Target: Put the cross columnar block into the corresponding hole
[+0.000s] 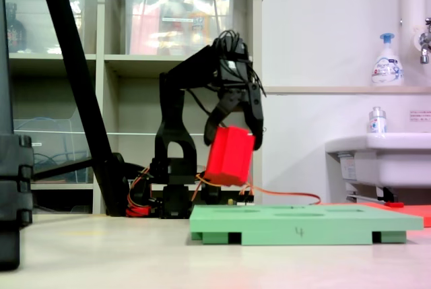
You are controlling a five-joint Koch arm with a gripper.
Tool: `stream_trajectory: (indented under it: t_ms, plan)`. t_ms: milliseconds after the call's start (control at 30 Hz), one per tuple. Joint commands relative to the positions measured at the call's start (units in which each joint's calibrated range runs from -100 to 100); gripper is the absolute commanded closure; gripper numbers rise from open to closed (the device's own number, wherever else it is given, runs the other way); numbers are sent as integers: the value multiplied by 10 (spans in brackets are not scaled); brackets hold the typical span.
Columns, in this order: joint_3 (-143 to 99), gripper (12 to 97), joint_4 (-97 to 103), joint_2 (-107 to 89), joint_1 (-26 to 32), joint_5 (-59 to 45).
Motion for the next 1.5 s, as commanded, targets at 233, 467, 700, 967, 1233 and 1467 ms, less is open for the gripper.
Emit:
stream_trajectory:
  t_ms: [233,467,700,967,1233,1467]
  plan:
    - [38,611,114,-22,27,69]
    - [38,597,187,-5,29,106]
    - [41,595,245,20,40,119]
    - [42,595,270,63,63,123]
    - [34,596,274,90,81,137]
    - [-26,599,274,90,86,147]
